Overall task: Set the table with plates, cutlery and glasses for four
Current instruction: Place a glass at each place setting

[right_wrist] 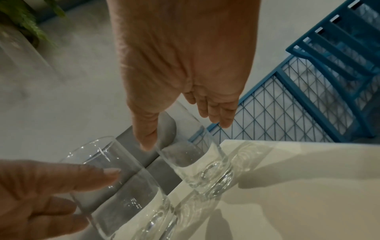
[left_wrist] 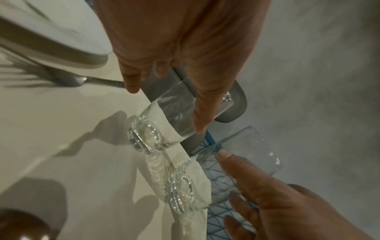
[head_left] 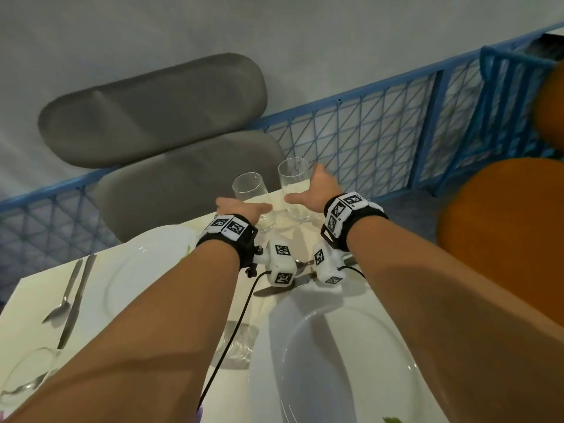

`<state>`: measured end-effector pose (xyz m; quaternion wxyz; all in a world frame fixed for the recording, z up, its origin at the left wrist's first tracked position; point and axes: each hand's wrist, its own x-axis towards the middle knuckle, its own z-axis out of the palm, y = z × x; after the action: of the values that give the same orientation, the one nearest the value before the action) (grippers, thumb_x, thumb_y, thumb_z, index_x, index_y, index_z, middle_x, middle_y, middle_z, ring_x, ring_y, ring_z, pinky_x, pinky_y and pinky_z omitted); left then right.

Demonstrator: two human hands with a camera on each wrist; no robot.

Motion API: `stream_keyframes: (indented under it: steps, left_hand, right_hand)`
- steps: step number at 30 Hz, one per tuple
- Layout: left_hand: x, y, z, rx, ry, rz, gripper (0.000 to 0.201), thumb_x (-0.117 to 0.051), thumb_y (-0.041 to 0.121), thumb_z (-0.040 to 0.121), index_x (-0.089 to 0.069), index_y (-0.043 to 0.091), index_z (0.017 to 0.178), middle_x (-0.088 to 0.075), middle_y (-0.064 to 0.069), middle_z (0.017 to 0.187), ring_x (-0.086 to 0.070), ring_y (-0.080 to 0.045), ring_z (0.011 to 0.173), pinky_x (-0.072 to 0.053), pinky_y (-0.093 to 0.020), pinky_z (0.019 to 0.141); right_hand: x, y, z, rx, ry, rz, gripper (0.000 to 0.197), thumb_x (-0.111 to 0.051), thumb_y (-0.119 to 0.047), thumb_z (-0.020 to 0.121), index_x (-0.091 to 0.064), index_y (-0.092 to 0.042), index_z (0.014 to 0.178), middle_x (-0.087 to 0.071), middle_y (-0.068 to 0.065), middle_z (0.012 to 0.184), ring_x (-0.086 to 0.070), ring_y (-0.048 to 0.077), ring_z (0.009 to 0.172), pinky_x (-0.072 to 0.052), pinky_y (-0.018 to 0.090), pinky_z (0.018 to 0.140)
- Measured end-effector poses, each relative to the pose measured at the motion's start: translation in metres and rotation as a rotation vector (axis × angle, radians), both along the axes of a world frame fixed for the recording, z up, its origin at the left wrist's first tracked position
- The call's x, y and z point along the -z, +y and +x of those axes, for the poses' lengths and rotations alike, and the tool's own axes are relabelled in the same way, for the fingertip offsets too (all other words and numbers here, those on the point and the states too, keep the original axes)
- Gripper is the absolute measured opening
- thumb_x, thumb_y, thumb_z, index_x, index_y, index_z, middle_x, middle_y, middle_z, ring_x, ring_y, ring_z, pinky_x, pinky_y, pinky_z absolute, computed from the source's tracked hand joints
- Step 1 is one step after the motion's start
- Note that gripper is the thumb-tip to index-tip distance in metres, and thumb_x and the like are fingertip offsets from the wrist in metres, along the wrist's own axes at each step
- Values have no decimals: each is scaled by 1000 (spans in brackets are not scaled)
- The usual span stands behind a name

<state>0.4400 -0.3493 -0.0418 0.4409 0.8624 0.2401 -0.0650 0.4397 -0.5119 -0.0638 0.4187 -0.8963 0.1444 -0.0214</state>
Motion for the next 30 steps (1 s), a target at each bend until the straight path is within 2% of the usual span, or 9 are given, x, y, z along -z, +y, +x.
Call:
stream_keyframes:
  steps: [4, 7, 9, 12, 16, 19, 23, 27, 30]
  left_hand:
    - [10, -2, 4, -7, -78, -150, 104, -85, 25, 67, -20, 16, 148, -50, -9, 139, -52, -31, 122, -45, -43, 99]
    - [11, -5, 3, 1, -142, -192, 89, -84, 23, 69, -33, 17, 142, -55, 0, 123, -57, -28, 115, -47, -41, 97]
    - [10, -6, -1, -1, -144, -183, 86, -85, 28, 67, -37, 19, 138, -56, -3, 129, -59, -30, 111, -49, -46, 96]
    - [10, -8, -8, 2, -159, -162, 83, -85, 31, 65, -41, 19, 134, -56, -5, 131, -61, -31, 109, -50, -48, 94]
    - [6, -8, -19, -18, -222, -179, 76, -83, 26, 70, -41, 16, 133, -54, -5, 135, -57, -29, 115, -47, -44, 97]
    - [-7, -10, -32, -13, -279, -205, 74, -83, 27, 69, -44, 15, 130, -56, -6, 133, -59, -28, 113, -48, -43, 96]
    - [-33, -14, -57, -19, -312, -293, 74, -85, 26, 65, -46, 16, 127, -59, -7, 127, -62, -30, 107, -52, -49, 92]
    - [-54, -7, -96, 42, -372, -366, 73, -85, 18, 67, -48, 14, 129, -55, -6, 130, -56, -23, 115, -45, -41, 102]
    - [-70, 11, -131, 113, -398, -408, 76, -86, 20, 64, -47, 14, 129, -56, -6, 126, -56, -22, 113, -46, -42, 101]
  right_hand:
    - [8, 9, 7, 52, -67, 84, 101, -83, -37, 69, -24, -9, 146, -50, 9, 138, -48, 28, 127, -44, 38, 101]
    - [9, 12, 3, 71, -103, 42, 77, -81, -36, 71, -40, -9, 132, -58, 9, 125, -55, 27, 116, -47, 33, 86]
    - [9, 13, 0, 77, -114, 25, 69, -81, -36, 70, -45, -9, 123, -60, 8, 118, -57, 26, 109, -46, 31, 80]
    - [8, 13, -6, 86, -133, 23, 68, -83, -35, 67, -48, -8, 118, -62, 8, 114, -59, 25, 105, -51, 32, 81]
    - [1, 15, -21, 87, -168, 45, 65, -82, -33, 67, -47, -9, 117, -61, 7, 112, -60, 24, 100, -53, 37, 83]
    - [-14, 15, -36, 111, -223, 29, 65, -80, -37, 65, -48, -12, 116, -62, 4, 111, -60, 22, 98, -53, 37, 81]
    - [-32, 12, -61, 153, -293, 14, 59, -77, -42, 62, -50, -17, 109, -61, 2, 103, -59, 22, 93, -52, 34, 75]
    - [-51, 16, -95, 189, -317, -11, 63, -75, -48, 60, -50, -16, 109, -62, 4, 103, -60, 24, 91, -53, 37, 75]
    - [-68, 26, -125, 193, -331, -14, 61, -75, -48, 60, -50, -17, 106, -63, 2, 101, -61, 23, 91, -54, 39, 77]
